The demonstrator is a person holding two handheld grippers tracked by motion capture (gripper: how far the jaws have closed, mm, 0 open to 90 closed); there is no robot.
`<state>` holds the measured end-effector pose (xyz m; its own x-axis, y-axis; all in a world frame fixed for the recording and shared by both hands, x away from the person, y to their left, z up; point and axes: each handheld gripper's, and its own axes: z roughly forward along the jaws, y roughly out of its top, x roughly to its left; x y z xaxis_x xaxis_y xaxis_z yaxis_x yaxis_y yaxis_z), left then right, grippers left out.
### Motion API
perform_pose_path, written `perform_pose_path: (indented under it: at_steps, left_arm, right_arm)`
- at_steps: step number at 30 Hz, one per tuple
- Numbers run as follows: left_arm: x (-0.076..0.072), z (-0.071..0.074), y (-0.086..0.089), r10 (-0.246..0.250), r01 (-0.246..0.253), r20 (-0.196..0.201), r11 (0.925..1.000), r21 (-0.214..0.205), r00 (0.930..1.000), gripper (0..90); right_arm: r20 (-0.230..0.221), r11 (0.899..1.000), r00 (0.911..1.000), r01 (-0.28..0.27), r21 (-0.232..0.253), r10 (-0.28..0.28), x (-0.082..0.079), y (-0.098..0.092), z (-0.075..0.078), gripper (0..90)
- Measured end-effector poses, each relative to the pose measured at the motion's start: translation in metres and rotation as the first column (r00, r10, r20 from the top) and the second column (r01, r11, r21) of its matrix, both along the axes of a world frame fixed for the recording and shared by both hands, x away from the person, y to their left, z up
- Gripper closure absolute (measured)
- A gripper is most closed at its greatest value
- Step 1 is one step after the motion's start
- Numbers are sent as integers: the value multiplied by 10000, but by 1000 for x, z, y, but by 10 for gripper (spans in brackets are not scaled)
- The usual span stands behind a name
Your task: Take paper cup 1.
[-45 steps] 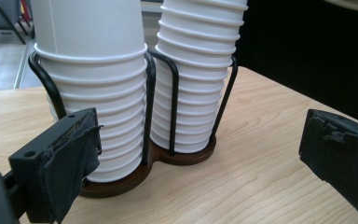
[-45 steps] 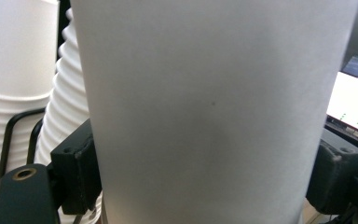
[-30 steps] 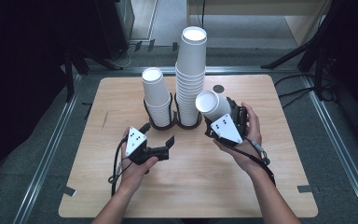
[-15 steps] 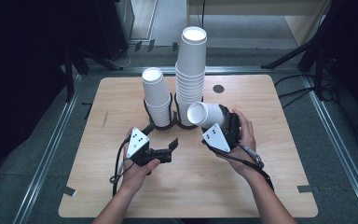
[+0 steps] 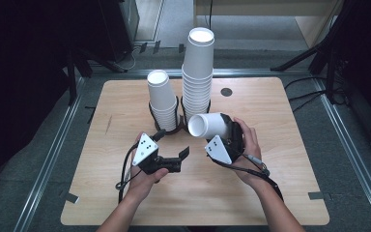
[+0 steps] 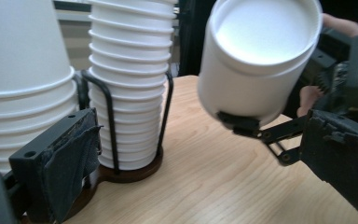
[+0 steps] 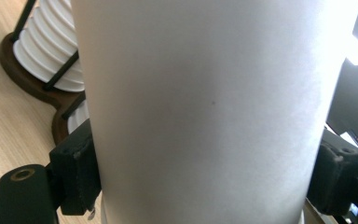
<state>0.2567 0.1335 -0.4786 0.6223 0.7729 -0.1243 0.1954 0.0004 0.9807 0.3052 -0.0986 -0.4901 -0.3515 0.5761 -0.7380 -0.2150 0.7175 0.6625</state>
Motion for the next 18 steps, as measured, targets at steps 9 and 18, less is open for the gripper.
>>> perform_pose_path:
  at_steps: [9, 18]
  left_arm:
    - [-2, 1, -6, -404, 404, -5, 9991, 133, 9992, 0]
    - [-4, 3, -10, -811, 811, 10, 9966, 119, 9967, 0]
  right_arm:
    - [83, 9978, 9985, -529, -391, 533, -5, 10, -7, 148]
    - [229, 9928, 9950, -953, -729, 972, -10, 14, -11, 147]
